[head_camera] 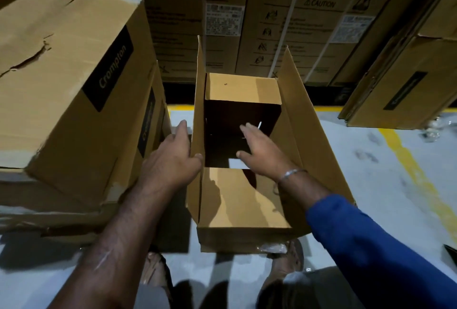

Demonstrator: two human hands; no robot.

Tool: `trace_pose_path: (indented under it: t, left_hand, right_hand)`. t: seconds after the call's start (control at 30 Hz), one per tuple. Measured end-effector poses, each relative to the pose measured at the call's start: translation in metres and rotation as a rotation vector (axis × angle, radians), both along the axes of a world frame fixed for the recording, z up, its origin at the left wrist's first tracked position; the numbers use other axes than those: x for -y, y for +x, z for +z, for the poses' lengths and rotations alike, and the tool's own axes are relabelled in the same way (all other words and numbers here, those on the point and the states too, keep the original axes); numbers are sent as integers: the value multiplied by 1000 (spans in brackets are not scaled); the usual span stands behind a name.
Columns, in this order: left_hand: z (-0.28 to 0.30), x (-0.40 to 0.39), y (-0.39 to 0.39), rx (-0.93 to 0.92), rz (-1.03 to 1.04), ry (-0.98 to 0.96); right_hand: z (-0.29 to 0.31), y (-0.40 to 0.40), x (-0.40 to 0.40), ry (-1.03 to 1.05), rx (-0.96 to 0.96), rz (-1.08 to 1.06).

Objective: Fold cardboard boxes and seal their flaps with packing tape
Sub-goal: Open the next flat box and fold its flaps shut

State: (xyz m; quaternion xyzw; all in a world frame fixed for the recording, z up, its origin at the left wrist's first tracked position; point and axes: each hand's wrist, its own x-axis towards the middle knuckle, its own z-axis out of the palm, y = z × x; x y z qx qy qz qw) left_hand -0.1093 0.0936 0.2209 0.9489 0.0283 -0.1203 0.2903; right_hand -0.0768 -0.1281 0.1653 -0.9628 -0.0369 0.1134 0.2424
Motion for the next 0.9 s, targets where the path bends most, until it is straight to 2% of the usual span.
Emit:
trace_pose_path:
  t: [0.1, 0.27, 0.4, 0.57, 0.7, 0.9]
  left_hand:
    - [-4, 0, 2, -11, -11, 8]
    - [-8, -2, 3, -10, -41, 2]
    - [-7, -1, 1, 29, -98, -3]
    - [-6, 9, -2, 40, -178, 8]
    - [-11, 22, -10, 31, -231, -28]
    - [-17, 34, -24, -34, -323, -89]
  right_hand:
    - [-8, 59, -19, 27, 29, -87]
    - [-33, 142, -20, -153, -40, -115]
    - [-50, 173, -12, -277, -90, -89]
    - [-62, 181, -7, -287, -133, -97]
    - [-33, 165, -6, -243, -101, -84]
    - [72, 108, 25, -233, 110, -70]
